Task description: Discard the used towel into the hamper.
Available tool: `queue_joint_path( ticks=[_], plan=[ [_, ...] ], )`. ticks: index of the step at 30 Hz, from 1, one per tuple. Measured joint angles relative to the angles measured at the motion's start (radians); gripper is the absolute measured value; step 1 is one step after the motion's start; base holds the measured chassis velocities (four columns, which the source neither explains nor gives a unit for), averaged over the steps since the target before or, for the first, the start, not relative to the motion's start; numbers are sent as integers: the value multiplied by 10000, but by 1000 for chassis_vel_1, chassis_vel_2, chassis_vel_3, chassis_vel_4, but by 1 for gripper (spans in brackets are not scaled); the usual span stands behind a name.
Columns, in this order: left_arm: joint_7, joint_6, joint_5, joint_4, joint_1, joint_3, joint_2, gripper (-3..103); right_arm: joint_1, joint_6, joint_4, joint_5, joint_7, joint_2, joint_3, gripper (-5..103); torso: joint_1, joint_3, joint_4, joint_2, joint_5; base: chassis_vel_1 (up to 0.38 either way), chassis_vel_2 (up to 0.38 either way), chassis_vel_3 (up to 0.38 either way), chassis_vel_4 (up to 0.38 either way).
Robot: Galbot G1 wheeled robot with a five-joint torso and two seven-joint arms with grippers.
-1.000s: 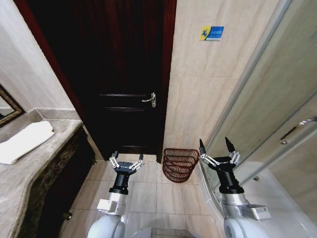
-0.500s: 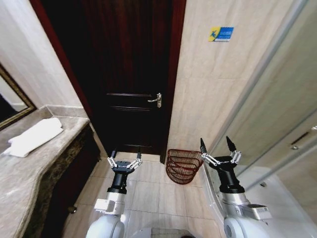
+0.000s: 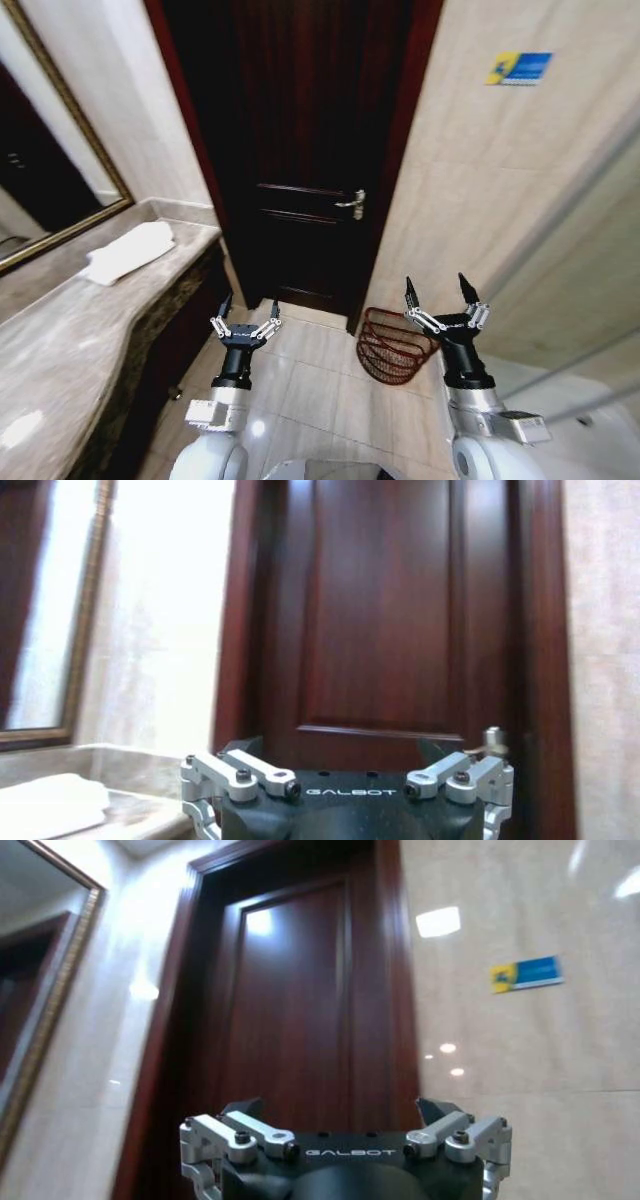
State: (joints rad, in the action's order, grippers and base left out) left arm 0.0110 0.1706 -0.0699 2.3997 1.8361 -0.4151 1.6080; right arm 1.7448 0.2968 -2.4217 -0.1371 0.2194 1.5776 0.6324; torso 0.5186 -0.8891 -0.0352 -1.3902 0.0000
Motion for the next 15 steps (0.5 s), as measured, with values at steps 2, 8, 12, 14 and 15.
queue_joint_path(
  ticks=[2,8,12,14,15],
  plan=[
    [11,-5,-7,-6,-6,0,0,100,1,-12,0,-38,31,-2,0,100,0,0,1,0,-1,122,123,131,117],
    [29,-7,-18,-24,-14,2,-1,100,23,-17,-3,-53,93,7,-9,100,0,0,1,1,1,121,124,131,115],
    [62,-7,-28,-45,-23,4,0,100,38,-17,-3,-53,123,16,-19,100,0,0,0,1,-1,140,118,138,131],
    [68,-6,-30,-46,-23,3,0,100,41,-17,-2,-54,136,17,-22,100,0,0,0,1,1,125,124,133,130],
    [74,-6,-31,-47,-25,4,0,100,45,-17,-2,-53,145,17,-24,100,0,0,1,1,0,130,120,130,130]
  ],
)
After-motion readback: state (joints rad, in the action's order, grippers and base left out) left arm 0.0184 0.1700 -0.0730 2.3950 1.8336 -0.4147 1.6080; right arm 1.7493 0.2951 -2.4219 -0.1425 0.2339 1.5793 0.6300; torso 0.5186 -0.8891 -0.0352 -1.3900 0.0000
